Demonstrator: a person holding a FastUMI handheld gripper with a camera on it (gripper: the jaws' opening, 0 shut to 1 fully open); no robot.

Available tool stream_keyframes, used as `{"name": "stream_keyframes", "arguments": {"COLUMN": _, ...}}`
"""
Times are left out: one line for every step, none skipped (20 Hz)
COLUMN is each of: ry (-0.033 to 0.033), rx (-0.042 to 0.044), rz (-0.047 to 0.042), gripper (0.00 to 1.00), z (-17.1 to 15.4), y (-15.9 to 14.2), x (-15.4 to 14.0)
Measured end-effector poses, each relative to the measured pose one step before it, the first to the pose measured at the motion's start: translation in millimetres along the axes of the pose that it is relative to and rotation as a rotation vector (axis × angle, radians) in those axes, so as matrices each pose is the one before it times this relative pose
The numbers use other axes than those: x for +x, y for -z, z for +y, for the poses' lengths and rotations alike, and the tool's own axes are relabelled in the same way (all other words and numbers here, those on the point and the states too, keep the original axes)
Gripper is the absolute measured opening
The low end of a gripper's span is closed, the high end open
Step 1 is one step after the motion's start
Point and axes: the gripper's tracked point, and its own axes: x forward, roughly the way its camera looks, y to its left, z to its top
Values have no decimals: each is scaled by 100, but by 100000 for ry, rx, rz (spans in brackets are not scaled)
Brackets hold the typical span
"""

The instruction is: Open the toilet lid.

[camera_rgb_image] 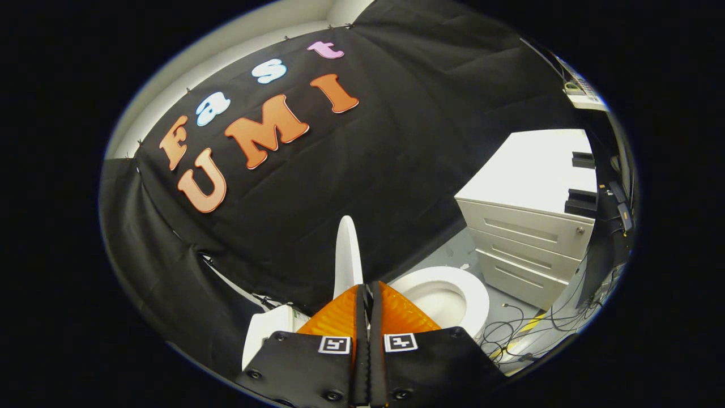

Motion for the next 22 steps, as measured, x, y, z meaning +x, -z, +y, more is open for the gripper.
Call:
{"name": "stream_keyframes", "arguments": {"ry": -765, "rx": -818, "rz": -312, "gripper": 8, "z": 649, "y": 108, "x": -158}}
{"name": "stream_keyframes", "arguments": {"ry": -1042, "rx": -437, "rz": -63, "gripper": 8, "z": 751, "y": 52, "x": -192}}
{"name": "stream_keyframes", "arguments": {"ry": -1244, "rx": -385, "rz": -66, "gripper": 8, "z": 937, "y": 29, "x": -254}}
{"name": "stream_keyframes", "arguments": {"ry": -1389, "rx": -798, "rz": -95, "gripper": 8, "z": 1035, "y": 101, "x": -267}}
{"name": "stream_keyframes", "arguments": {"ry": -1279, "rx": -1356, "rz": -168, "gripper": 8, "z": 985, "y": -18, "x": -246}}
{"name": "stream_keyframes", "arguments": {"ry": -1171, "rx": -2042, "rz": -74, "gripper": 8, "z": 1066, "y": 93, "x": -231}}
{"name": "stream_keyframes", "arguments": {"ry": -1209, "rx": -2331, "rz": -135, "gripper": 8, "z": 1124, "y": 130, "x": -329}}
{"name": "stream_keyframes", "arguments": {"ry": -1168, "rx": -2184, "rz": -152, "gripper": 8, "z": 1089, "y": 97, "x": -222}}
{"name": "stream_keyframes", "arguments": {"ry": -1192, "rx": -2083, "rz": -275, "gripper": 8, "z": 1064, "y": 214, "x": -265}}
{"name": "stream_keyframes", "arguments": {"ry": -1204, "rx": -2159, "rz": -151, "gripper": 8, "z": 1095, "y": 91, "x": -154}}
{"name": "stream_keyframes", "arguments": {"ry": -1315, "rx": -2332, "rz": -242, "gripper": 8, "z": 1162, "y": 144, "x": -45}}
{"name": "stream_keyframes", "arguments": {"ry": -1021, "rx": -2189, "rz": -133, "gripper": 8, "z": 969, "y": 112, "x": -239}}
{"name": "stream_keyframes", "arguments": {"ry": -837, "rx": -1569, "rz": -361, "gripper": 8, "z": 929, "y": 109, "x": -127}}
{"name": "stream_keyframes", "arguments": {"ry": -487, "rx": -1140, "rz": -350, "gripper": 8, "z": 723, "y": 53, "x": -63}}
{"name": "stream_keyframes", "arguments": {"ry": -593, "rx": -966, "rz": -459, "gripper": 8, "z": 853, "y": 100, "x": -7}}
{"name": "stream_keyframes", "arguments": {"ry": -799, "rx": -1192, "rz": -582, "gripper": 8, "z": 895, "y": 215, "x": -105}}
{"name": "stream_keyframes", "arguments": {"ry": -1139, "rx": -1456, "rz": -180, "gripper": 8, "z": 1031, "y": 152, "x": -91}}
{"name": "stream_keyframes", "arguments": {"ry": -1335, "rx": -1448, "rz": -254, "gripper": 8, "z": 1091, "y": 230, "x": -100}}
{"name": "stream_keyframes", "arguments": {"ry": -999, "rx": -1482, "rz": -160, "gripper": 8, "z": 1156, "y": 201, "x": -158}}
{"name": "stream_keyframes", "arguments": {"ry": -1093, "rx": -1529, "rz": -143, "gripper": 8, "z": 980, "y": 220, "x": -105}}
{"name": "stream_keyframes", "arguments": {"ry": -867, "rx": -1667, "rz": -311, "gripper": 8, "z": 949, "y": 182, "x": -44}}
{"name": "stream_keyframes", "arguments": {"ry": -797, "rx": -1667, "rz": 6, "gripper": 8, "z": 906, "y": 239, "x": -122}}
